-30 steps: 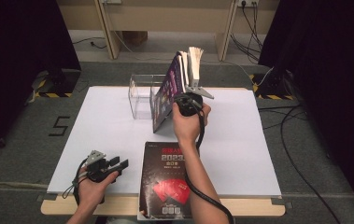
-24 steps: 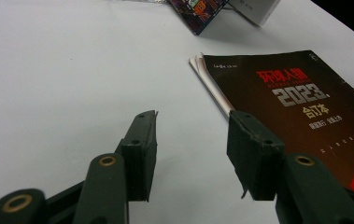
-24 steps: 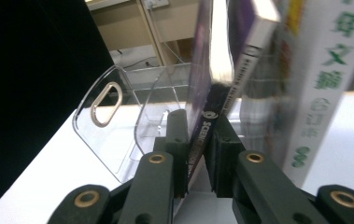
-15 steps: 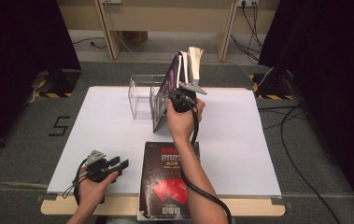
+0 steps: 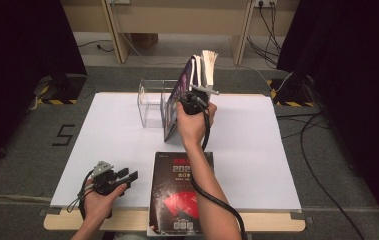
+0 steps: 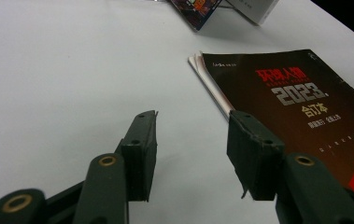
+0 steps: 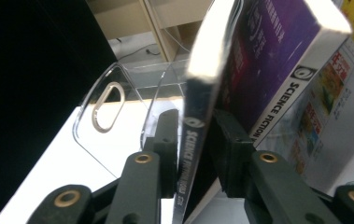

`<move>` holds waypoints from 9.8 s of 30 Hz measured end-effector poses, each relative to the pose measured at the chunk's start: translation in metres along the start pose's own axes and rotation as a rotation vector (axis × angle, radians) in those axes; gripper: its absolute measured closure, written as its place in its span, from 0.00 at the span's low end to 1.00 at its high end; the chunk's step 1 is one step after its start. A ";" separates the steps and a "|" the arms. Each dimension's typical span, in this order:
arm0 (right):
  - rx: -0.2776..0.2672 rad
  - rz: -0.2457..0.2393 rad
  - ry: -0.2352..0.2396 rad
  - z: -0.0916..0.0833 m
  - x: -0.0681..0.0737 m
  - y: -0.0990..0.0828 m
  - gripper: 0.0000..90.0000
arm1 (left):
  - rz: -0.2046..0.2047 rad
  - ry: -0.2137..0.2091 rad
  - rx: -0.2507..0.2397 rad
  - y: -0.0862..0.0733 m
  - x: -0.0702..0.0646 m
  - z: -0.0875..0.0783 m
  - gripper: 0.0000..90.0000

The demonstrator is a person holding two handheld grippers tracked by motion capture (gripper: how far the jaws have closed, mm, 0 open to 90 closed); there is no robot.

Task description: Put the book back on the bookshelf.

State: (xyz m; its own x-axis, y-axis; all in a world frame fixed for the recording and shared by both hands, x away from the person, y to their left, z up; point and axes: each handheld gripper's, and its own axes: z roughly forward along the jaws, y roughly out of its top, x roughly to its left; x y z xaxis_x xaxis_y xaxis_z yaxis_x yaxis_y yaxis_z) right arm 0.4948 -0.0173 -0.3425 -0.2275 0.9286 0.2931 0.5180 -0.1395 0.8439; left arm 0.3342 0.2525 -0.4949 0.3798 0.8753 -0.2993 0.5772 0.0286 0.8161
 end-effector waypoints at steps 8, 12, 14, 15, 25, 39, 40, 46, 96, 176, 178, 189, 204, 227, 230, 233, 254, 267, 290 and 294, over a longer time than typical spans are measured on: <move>-0.008 -0.011 0.004 0.000 0.002 -0.001 0.93 | 0.001 -0.003 0.000 0.000 -0.001 0.001 0.58; -0.044 -0.033 0.024 0.001 0.006 -0.003 0.94 | 0.001 -0.003 0.001 0.000 0.000 0.000 0.58; -0.067 -0.046 0.029 0.001 0.009 -0.003 0.94 | 0.002 -0.003 0.001 0.000 0.000 0.000 0.58; -0.079 -0.053 0.030 0.001 0.011 -0.002 0.94 | 0.002 -0.002 -0.001 0.000 0.001 0.000 0.58; -0.174 -0.054 0.029 0.000 0.013 0.014 0.94 | 0.000 -0.003 -0.006 0.000 0.002 -0.001 0.58; -0.267 -0.062 0.003 0.016 0.014 0.015 0.94 | 0.009 -0.012 -0.005 0.001 0.001 -0.001 0.58; -0.258 -0.059 0.001 0.020 0.014 0.013 0.94 | 0.008 -0.013 -0.006 0.001 0.002 -0.001 0.58; -0.253 -0.084 -0.010 0.026 0.018 0.004 0.93 | 0.005 -0.012 -0.008 0.001 0.003 -0.002 0.58; -0.129 -0.003 -0.027 -0.030 -0.018 -0.014 0.98 | 0.019 -0.022 -0.004 -0.002 -0.002 0.000 0.58; -0.062 -0.050 -0.029 0.036 0.016 0.018 0.83 | 0.012 -0.030 -0.015 0.001 0.001 -0.001 0.58; -0.051 -0.050 -0.037 0.035 0.016 0.019 0.85 | 0.015 -0.031 -0.014 0.000 0.001 -0.001 0.58; -0.080 -0.077 -0.035 0.034 0.013 0.028 0.86 | 0.013 -0.036 -0.008 -0.001 0.001 0.000 0.58; -0.194 -0.051 -0.070 0.033 0.006 0.036 0.85 | 0.009 -0.036 -0.017 0.001 0.004 -0.002 0.58; -0.053 -0.092 -0.065 0.019 0.011 0.032 0.78 | 0.013 -0.038 -0.010 -0.001 0.001 0.000 0.58; -0.046 -0.080 -0.062 0.018 0.011 0.035 0.77 | 0.016 -0.038 -0.011 0.000 0.001 -0.001 0.58; -0.049 -0.071 -0.058 0.018 0.011 0.037 0.74 | 0.016 -0.039 -0.012 0.000 0.001 -0.001 0.58; 0.081 -0.070 -0.112 0.020 0.014 0.059 0.80 | 0.018 -0.042 -0.007 0.000 0.000 -0.001 0.58; 0.099 -0.058 -0.111 0.024 0.014 0.063 0.81 | 0.021 -0.042 -0.007 0.000 0.000 -0.001 0.58; -0.060 -0.096 -0.082 0.029 0.012 0.052 0.86 | 0.019 -0.040 -0.008 0.000 0.001 0.000 0.58; -0.076 -0.104 -0.095 0.031 0.014 0.049 0.86 | 0.017 -0.040 -0.010 0.000 0.002 -0.001 0.58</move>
State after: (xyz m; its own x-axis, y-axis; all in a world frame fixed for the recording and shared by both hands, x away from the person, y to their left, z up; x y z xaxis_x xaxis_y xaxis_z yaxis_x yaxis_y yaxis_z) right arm 0.5428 0.0000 -0.3105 -0.1954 0.9673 0.1616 0.4312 -0.0633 0.9000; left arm 0.3345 0.2546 -0.4950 0.4186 0.8556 -0.3045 0.5633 0.0184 0.8261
